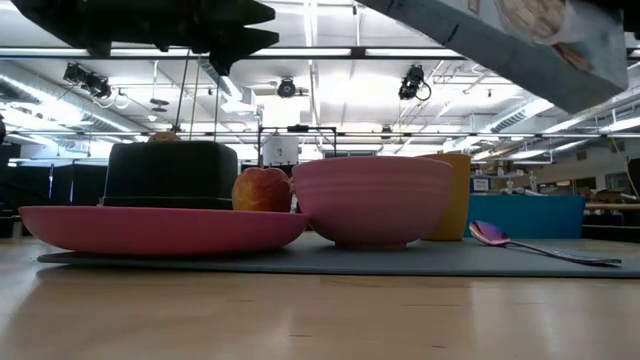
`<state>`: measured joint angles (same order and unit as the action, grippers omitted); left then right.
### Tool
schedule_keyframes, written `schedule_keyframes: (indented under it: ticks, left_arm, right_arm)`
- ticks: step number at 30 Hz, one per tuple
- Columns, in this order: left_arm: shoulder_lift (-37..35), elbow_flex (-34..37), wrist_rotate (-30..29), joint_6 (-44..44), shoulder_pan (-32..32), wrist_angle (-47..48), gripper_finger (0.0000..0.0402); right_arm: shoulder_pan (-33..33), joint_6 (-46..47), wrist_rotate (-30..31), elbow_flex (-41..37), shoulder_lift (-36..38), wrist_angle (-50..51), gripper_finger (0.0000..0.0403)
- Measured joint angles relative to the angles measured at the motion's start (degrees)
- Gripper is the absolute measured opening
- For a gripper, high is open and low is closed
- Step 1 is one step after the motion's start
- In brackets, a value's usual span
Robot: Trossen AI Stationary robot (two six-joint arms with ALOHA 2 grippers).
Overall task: Arrange a breakfast setting
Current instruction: Pour the cereal into the pink bowl
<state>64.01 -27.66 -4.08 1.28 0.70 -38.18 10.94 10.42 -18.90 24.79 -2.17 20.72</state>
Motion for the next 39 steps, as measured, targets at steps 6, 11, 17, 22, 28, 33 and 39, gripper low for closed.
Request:
schedule_keyframes:
  ticks: [6,11,17,22,28,33,39]
  left_arm:
    - [2.63,0.0,0.0,0.0,-0.16,-2.48,0.0231]
    - [2.82,0.0,-0.01,-0.05,-0.16,-2.39,0.0231]
    - [-0.15,-2.96,-0.03,-0.48,-2.02,3.16,0.0231]
    - [-1.52,-6.53,-0.1,-0.52,-4.09,13.42,0.0231]
    - [-2.14,-9.18,-0.02,-2.44,-4.4,18.09,0.0231]
    - [-2.23,-10.36,0.02,-3.23,-4.4,20.06,0.0231]
    - [-2.23,-10.36,0.02,-3.21,-4.4,20.74,0.0231]
  right_arm:
    - [0.0,-1.91,1.77,5.61,-2.51,9.29,0.0143]
    - [0.0,-3.63,2.91,7.52,-6.55,11.8,0.0143]
    - [0.0,-6.98,4.37,10.46,-14.08,14.24,0.0143]
    - [0.0,-9.32,4.37,12.97,-17.32,16.94,0.0143]
    - [0.0,-12.3,6.31,17.41,-19.4,21.14,0.0143]
    - [0.0,-15.15,7.22,20.93,-22.71,23.56,0.0143]
    - [0.0,-18.12,7.26,23.17,-27.1,25.78,0.0143]
